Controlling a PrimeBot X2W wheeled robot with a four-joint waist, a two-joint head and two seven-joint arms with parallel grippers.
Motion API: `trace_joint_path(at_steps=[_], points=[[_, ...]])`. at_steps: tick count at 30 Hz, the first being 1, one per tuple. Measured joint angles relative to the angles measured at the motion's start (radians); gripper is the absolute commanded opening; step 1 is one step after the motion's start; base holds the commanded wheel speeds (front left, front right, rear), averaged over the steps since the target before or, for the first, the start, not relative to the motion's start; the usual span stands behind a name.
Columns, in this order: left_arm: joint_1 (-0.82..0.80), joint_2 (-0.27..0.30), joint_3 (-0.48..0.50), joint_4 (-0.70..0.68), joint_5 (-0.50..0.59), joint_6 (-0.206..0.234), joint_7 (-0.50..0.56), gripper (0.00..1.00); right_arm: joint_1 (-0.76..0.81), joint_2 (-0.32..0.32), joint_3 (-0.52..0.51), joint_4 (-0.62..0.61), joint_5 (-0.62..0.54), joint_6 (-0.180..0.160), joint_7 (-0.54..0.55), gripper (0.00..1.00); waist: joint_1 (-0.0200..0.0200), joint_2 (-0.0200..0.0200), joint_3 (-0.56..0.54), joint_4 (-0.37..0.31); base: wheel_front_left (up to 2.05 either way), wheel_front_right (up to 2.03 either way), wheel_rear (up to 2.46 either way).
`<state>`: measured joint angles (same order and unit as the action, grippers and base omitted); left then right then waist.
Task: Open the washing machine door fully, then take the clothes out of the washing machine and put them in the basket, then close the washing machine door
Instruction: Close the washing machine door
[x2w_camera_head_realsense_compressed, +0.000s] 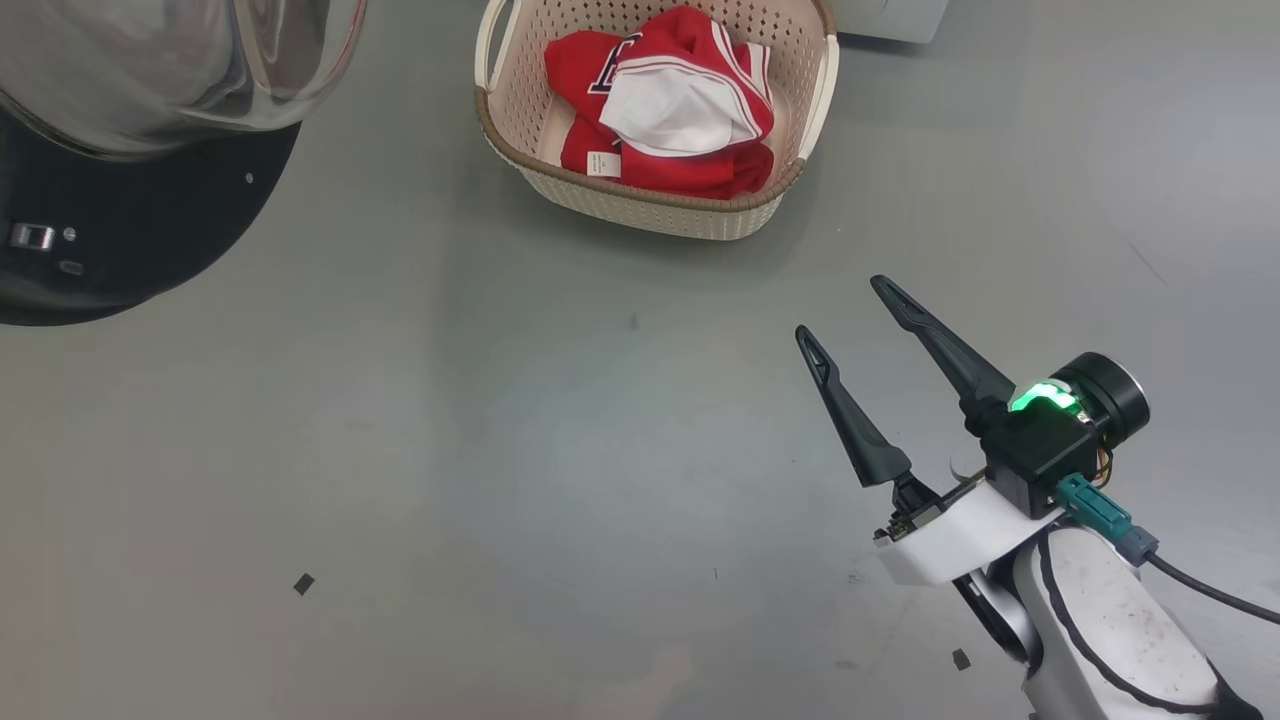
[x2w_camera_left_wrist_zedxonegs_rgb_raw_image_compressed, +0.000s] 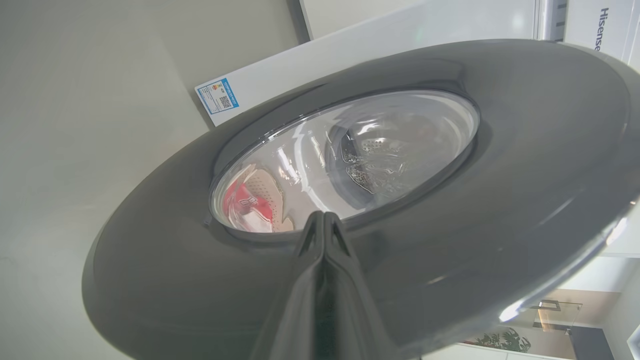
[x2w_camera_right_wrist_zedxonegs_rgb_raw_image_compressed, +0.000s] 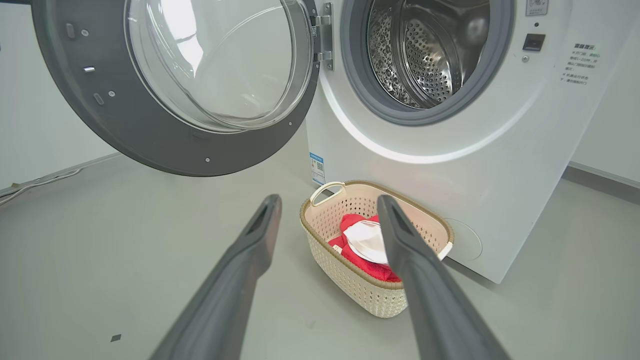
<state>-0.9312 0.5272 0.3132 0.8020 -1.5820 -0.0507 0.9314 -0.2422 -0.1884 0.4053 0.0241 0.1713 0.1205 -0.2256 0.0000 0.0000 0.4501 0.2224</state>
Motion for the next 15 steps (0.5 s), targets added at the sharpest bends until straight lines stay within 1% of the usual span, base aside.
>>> trace_joint_path(at_steps=[2,10,15], points=[[0.007,-0.010,-0.007,-0.006,0.000,-0.008,0.014,0.00,0.000,0.001,0.002,0.006,0.005,0.000,0.000,1.00,0.0000,0.0000,-0.009,0.002,0.00,0.00,0.00],[0.041,-0.044,-0.015,-0.020,-0.002,-0.016,0.040,0.00,0.001,0.017,0.017,0.023,0.013,0.000,-0.001,1.00,0.0000,0.0000,-0.041,-0.004,0.00,0.00,0.00],[0.051,-0.087,-0.008,-0.028,-0.021,-0.018,0.044,0.00,0.001,0.029,0.026,0.037,0.015,0.000,-0.004,1.00,0.0000,0.0000,-0.055,-0.012,0.00,0.00,0.00]])
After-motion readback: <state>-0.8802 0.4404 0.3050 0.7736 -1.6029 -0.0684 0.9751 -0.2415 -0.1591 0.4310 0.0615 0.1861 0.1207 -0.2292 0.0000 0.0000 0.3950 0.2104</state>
